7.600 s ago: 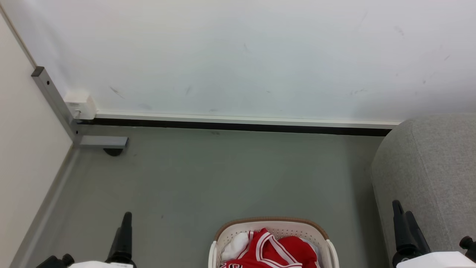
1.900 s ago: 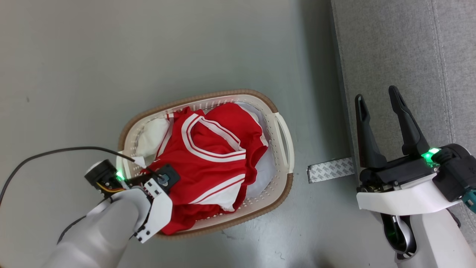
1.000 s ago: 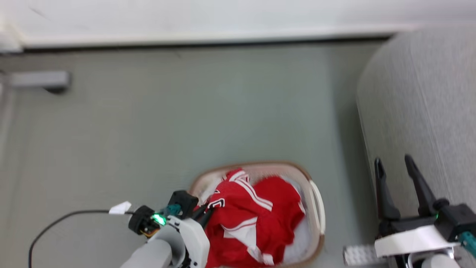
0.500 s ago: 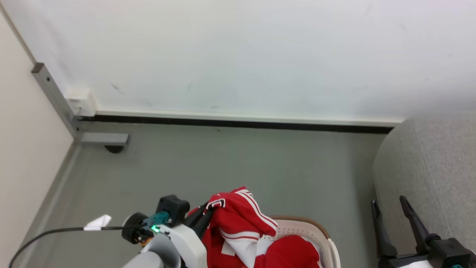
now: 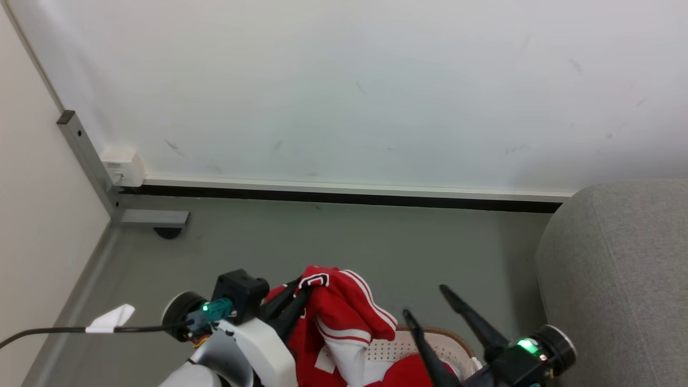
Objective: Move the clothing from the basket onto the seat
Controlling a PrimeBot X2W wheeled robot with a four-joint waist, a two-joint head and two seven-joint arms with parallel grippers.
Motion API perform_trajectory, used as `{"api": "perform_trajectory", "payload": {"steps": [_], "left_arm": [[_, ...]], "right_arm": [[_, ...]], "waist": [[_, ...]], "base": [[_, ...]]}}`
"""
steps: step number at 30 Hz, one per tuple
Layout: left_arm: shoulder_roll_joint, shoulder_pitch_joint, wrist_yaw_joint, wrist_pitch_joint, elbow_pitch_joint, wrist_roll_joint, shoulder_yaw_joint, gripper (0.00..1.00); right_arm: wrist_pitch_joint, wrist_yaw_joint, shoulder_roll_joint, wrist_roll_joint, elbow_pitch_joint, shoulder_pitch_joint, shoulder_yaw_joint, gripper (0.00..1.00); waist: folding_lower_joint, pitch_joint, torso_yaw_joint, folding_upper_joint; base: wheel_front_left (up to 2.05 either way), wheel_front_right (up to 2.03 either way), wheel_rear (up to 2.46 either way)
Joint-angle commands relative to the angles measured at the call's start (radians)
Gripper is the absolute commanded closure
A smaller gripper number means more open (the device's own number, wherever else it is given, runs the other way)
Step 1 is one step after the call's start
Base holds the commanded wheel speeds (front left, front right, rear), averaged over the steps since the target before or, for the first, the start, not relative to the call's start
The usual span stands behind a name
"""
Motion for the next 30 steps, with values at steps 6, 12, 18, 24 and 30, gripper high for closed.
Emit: {"api": "perform_trajectory", "payload": {"steps": [6,12,18,24,30], "left_arm": [[0.004,0.013,0.011,0.024,-0.062,0.011,-0.014,1.00],[-0.015,-0.003,0.002,0.041,-0.102,0.027,-0.047,1.00],[-0.036,-0.021,-0.014,0.063,-0.139,0.035,-0.085,1.00],[-0.045,-0.022,-0.030,0.076,-0.158,0.026,-0.108,1.00],[-0.034,-0.009,-0.018,0.062,-0.141,0.022,-0.099,0.69]], "right_arm": [[0.001,-0.002,-0.046,0.057,0.076,-0.111,0.211,0.00],[0.001,-0.002,-0.055,0.092,0.153,-0.208,0.331,0.00],[0.001,-0.002,-0.033,0.113,0.232,-0.270,0.354,0.00],[0.001,-0.002,-0.012,0.188,0.288,-0.274,0.366,1.00],[0.001,-0.002,-0.005,0.259,0.300,-0.289,0.371,1.00]], "waist": [[0.0002,0.004,-0.004,0.0000],[0.0002,0.012,0.004,0.0000],[0.0002,0.014,0.018,0.0000],[0.0002,0.013,0.033,0.0000],[0.0002,0.016,0.034,0.0000]], "base": [[0.00,0.00,0.00],[0.00,0.00,0.00],[0.00,0.00,0.00],[0.00,0.00,0.00],[0.00,0.00,0.00]]}}
